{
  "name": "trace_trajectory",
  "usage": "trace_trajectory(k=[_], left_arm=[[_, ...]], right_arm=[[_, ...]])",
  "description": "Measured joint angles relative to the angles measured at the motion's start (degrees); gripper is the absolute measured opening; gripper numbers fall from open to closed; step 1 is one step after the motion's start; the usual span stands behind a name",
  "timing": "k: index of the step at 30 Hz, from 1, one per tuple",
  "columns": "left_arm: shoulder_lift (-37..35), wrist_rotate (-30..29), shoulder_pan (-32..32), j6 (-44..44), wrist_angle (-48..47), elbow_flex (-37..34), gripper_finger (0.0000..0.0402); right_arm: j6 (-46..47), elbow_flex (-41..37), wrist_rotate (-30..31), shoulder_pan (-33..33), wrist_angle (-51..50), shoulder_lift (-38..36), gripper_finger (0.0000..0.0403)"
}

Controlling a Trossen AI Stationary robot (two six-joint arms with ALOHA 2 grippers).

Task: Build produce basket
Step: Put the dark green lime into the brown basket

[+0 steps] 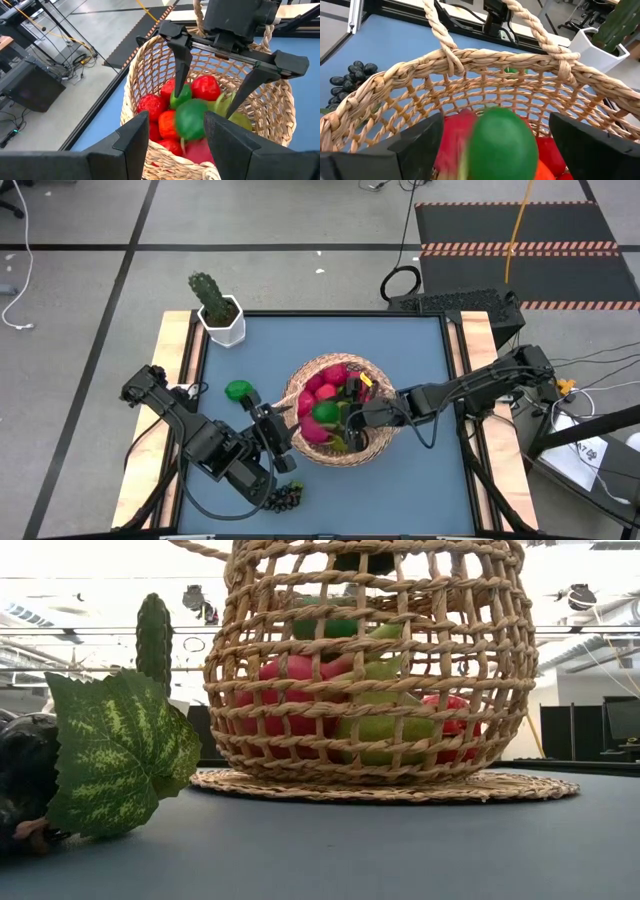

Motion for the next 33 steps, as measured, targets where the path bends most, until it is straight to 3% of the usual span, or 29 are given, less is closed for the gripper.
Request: trace_trajectory(k=[11, 20, 24, 29, 33], left_arm=[[0.0, 0.0, 0.0, 0.6, -0.1, 0.0, 0.0189], [0.0, -0.9, 0.0, -3.6, -7.1, 0.0, 0.0189], [0.0, -0.8, -0.5, -8.5, -12.6, -0.2, 0.0189], [-2.1, 2.1, -0.3, 2.9, -12.4, 0.1, 0.0189], [-6.6, 8.1, 2.0, 4.1, -12.8, 0.6, 0.0188]], right_arm=[[-1.5, -0.1, 0.0, 3.0, -0.5, -5.2, 0.0358], [1.6, -0.1, 0.6, 14.5, -5.0, -16.8, 0.0351], [2.1, -0.1, 6.7, 21.4, -9.6, -20.1, 0.0348], [1.7, -0.1, 15.6, 28.3, -14.6, -23.6, 0.0348], [0.4, -0.1, 18.5, 31.6, -15.5, -26.1, 0.0348]])
